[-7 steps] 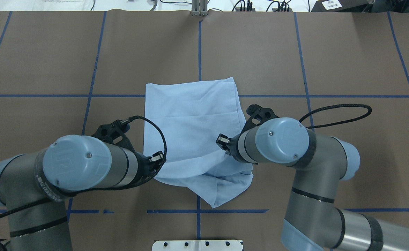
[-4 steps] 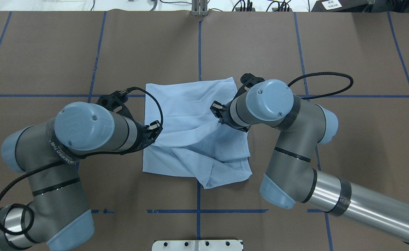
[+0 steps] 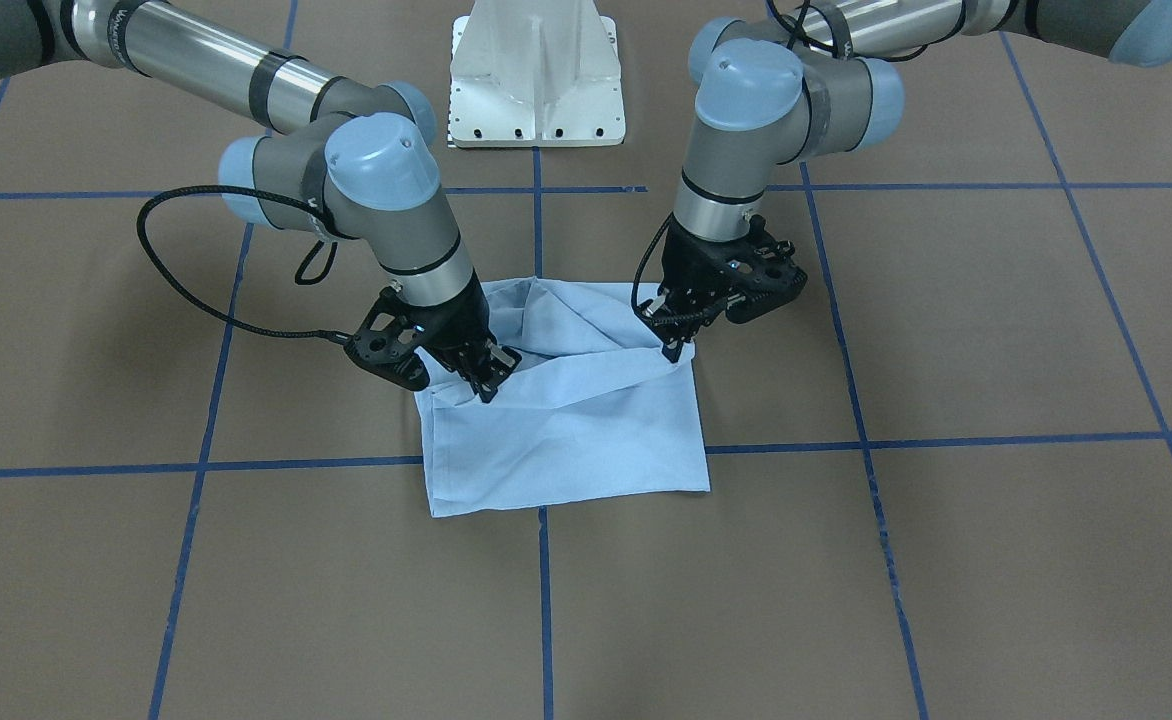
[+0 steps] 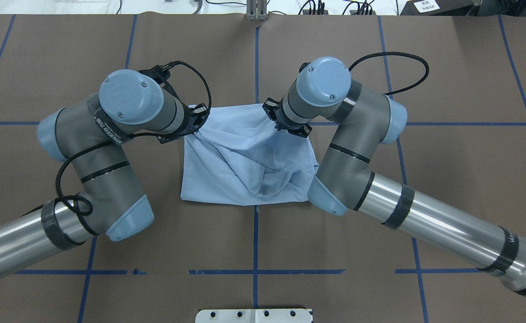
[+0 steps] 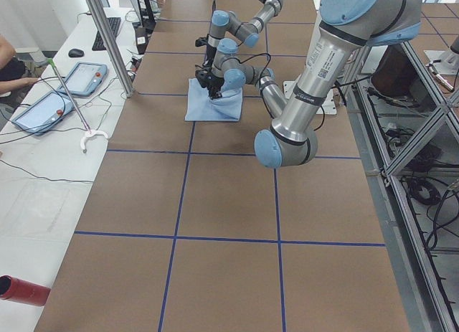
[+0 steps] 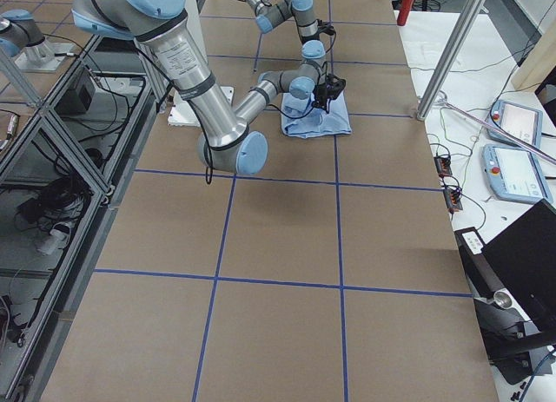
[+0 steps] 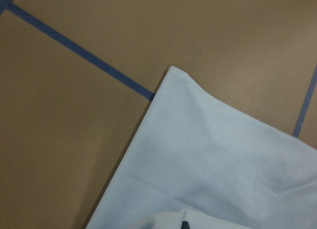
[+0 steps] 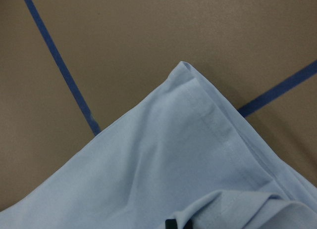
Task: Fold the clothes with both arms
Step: 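Lift the near edge with both grippers and fold it toward the far edge, then raise the left gripper away while the right gripper lowers onto the folded shirt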
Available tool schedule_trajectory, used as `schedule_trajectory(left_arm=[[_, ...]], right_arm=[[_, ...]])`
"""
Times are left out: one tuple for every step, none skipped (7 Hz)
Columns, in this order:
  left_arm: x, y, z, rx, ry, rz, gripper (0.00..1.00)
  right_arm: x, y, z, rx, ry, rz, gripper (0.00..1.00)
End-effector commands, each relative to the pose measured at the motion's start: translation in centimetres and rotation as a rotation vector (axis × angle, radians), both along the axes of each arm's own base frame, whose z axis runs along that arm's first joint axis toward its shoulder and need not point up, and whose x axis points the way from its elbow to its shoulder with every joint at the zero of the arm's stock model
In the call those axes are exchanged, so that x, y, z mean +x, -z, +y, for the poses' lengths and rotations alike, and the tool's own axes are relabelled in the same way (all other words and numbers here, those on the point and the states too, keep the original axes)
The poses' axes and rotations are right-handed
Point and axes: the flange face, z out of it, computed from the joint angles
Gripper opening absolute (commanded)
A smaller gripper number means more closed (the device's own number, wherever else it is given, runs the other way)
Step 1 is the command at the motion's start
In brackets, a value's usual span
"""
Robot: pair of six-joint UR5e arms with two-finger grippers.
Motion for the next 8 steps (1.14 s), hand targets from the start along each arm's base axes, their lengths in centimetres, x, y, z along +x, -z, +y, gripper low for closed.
schedule_trajectory(left_arm=[[1.9,-4.8,-7.1,0.065,0.019,-0.027,0.99],[1.8,-5.4,-8.6,0.075,0.026,-0.036,1.0],[1.8,-5.4,-8.6,0.072,0.024,-0.034,1.0],[1.8,-5.0,-8.5,0.075,0.019,-0.028,1.0],[1.2,-4.7,-8.7,0.068,0.004,-0.014,1.0],[-0.4,-3.2,-8.2,0.1,-0.076,0.016,1.0],[-2.8,-3.1,-7.2,0.123,-0.074,0.033,1.0],[-4.4,-3.7,-5.8,0.132,-0.074,0.042,1.0]], right_arm=[[-0.4,-1.6,-4.2,-0.001,0.002,0.068,0.73],[0.5,-1.8,-5.3,0.077,0.049,0.099,1.0],[2.7,-1.9,-7.0,0.057,0.078,0.074,1.0],[4.4,-1.7,-8.3,0.053,0.107,0.053,1.0],[4.5,-0.2,-8.0,0.068,0.12,0.035,1.0],[3.7,1.8,-5.9,0.116,0.157,0.014,1.0],[1.8,3.0,-3.1,0.211,0.21,0.025,1.0],[-0.9,4.1,0.7,0.287,0.26,0.091,1.0]])
